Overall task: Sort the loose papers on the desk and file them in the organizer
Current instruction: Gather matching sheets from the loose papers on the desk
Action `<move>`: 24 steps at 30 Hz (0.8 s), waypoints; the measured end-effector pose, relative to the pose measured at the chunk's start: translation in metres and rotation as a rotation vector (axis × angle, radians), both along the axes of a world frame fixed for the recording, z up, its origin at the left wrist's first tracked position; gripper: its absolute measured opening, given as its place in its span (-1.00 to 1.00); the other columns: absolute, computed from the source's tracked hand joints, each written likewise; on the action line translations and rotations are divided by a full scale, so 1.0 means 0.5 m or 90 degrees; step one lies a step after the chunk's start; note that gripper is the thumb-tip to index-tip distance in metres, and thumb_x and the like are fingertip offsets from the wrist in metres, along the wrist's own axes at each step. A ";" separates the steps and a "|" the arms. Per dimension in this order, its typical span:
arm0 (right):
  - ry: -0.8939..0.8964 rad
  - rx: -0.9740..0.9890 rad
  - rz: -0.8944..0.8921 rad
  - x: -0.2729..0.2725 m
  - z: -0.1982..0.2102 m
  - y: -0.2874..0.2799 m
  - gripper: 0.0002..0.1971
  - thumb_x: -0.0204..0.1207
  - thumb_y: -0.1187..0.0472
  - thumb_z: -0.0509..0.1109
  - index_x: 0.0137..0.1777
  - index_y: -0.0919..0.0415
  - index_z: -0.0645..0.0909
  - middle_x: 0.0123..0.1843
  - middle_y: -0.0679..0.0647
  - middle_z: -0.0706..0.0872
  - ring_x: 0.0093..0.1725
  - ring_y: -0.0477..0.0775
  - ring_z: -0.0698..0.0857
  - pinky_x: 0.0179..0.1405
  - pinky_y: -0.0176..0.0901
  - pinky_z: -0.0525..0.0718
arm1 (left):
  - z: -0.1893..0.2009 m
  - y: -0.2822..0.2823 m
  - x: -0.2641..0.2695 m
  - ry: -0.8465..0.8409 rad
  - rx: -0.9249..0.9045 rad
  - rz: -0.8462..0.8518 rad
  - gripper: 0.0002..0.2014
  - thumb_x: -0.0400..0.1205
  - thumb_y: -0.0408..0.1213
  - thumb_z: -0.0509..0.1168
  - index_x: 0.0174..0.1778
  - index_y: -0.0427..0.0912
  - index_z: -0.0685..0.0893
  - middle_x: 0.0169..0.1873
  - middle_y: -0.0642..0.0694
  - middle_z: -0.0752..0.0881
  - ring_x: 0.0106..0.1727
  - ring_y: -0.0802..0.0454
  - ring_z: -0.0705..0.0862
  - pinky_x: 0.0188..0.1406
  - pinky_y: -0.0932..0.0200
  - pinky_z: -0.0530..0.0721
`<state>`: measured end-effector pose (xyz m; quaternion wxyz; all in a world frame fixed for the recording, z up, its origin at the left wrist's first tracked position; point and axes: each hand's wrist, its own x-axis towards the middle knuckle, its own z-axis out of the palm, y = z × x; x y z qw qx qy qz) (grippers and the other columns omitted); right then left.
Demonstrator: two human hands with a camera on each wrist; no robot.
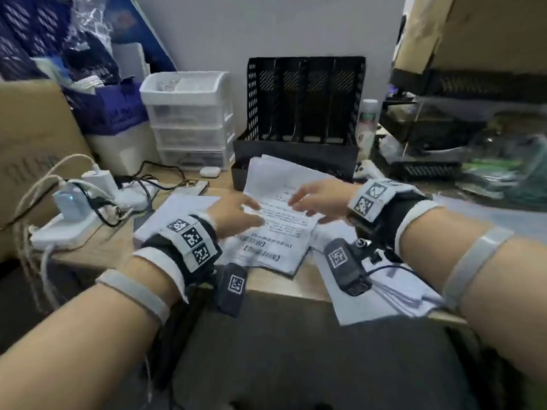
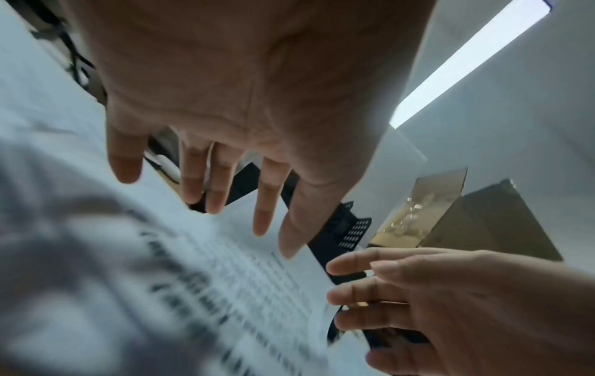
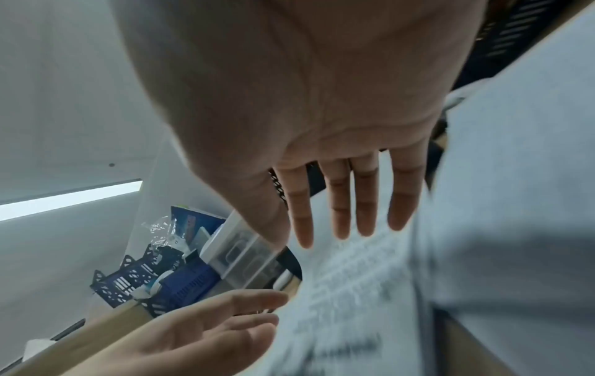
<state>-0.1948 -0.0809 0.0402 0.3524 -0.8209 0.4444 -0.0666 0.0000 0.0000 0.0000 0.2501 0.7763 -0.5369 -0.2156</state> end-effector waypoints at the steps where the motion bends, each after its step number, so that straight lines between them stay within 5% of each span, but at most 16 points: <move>1: 0.043 -0.008 0.025 -0.017 -0.010 0.034 -0.68 0.65 0.08 0.40 0.38 0.06 0.67 0.35 0.07 0.69 0.33 0.15 0.68 0.33 0.08 0.73 | -0.003 0.029 -0.017 -0.031 0.049 -0.012 -0.53 0.62 -0.06 0.49 0.45 -0.05 0.68 0.48 -0.11 0.65 0.43 -0.08 0.64 0.43 0.09 0.53; 4: 0.169 -0.105 0.097 -0.046 -0.040 0.115 -0.44 0.58 0.04 0.50 0.57 0.00 0.51 0.60 0.08 0.53 0.52 0.15 0.56 0.47 -0.11 0.50 | -0.006 0.087 -0.052 -0.050 0.079 0.009 -0.45 0.65 -0.08 0.46 0.57 -0.09 0.60 0.62 -0.12 0.53 0.62 -0.11 0.50 0.56 0.13 0.39; 7: 0.208 -0.135 0.091 -0.043 -0.081 0.157 -0.26 0.47 0.05 0.58 0.65 -0.05 0.41 0.64 0.06 0.50 0.58 0.15 0.50 0.52 -0.12 0.46 | -0.008 0.119 -0.071 -0.009 0.051 0.031 -0.52 0.69 -0.20 0.42 0.55 -0.18 0.63 0.57 -0.15 0.59 0.54 -0.11 0.57 0.32 0.27 0.42; 10: 0.239 -0.192 0.066 -0.031 -0.104 0.182 -0.29 0.41 -0.05 0.55 0.59 -0.07 0.47 0.56 0.04 0.59 0.53 0.19 0.55 0.51 0.01 0.55 | -0.017 0.146 -0.080 0.019 0.022 0.047 -0.63 0.70 -0.32 0.38 0.44 -0.19 0.68 0.41 -0.17 0.68 0.07 -0.03 0.74 -0.08 0.36 0.58; 13: 0.235 -0.260 0.028 -0.019 -0.102 0.197 -0.53 0.37 -0.02 0.49 0.31 -0.01 0.72 0.27 0.07 0.79 0.28 0.21 0.71 0.28 0.06 0.73 | -0.037 0.161 -0.075 0.045 0.000 0.070 -0.79 0.67 -0.36 0.37 0.21 -0.13 0.74 0.19 -0.20 0.78 -0.38 0.09 0.61 -0.59 0.35 0.50; 16: 0.247 -0.254 0.033 -0.007 -0.097 0.201 -0.75 0.33 0.05 0.55 0.01 0.02 0.84 0.04 0.03 0.84 0.03 0.12 0.79 0.08 0.02 0.81 | -0.048 0.173 -0.065 0.079 -0.009 0.090 -0.89 0.64 -0.37 0.38 -0.07 -0.05 0.73 -0.03 -0.17 0.80 -0.39 0.06 0.61 -0.45 0.26 0.56; 18: 0.253 -0.267 0.041 -0.004 -0.097 0.201 -0.83 0.39 0.08 0.52 -0.04 -0.01 0.86 -0.03 0.01 0.84 -0.05 0.09 0.79 0.02 0.01 0.82 | -0.051 0.179 -0.061 0.100 -0.016 0.097 -0.86 0.62 -0.36 0.40 -0.12 0.01 0.73 0.00 -0.15 0.82 -0.27 0.01 0.68 -0.24 0.16 0.69; 21: 0.257 -0.301 0.055 -0.006 -0.101 0.201 -0.78 0.42 -0.03 0.49 0.03 -0.05 0.82 0.00 -0.02 0.82 0.00 0.10 0.78 0.04 0.01 0.80 | -0.059 0.182 -0.051 0.132 -0.038 0.121 -0.84 0.60 -0.38 0.39 -0.14 0.02 0.72 0.00 -0.17 0.85 -0.20 -0.03 0.73 -0.08 0.09 0.73; 24: 0.272 -0.305 0.113 -0.015 -0.108 0.203 -0.39 0.37 -0.31 0.51 0.40 -0.12 0.64 0.29 -0.04 0.69 0.30 0.10 0.67 0.26 0.01 0.68 | -0.067 0.177 -0.046 0.162 -0.063 0.139 -0.86 0.59 -0.38 0.37 -0.11 -0.01 0.72 -0.02 -0.21 0.85 -0.14 -0.12 0.80 0.00 0.02 0.79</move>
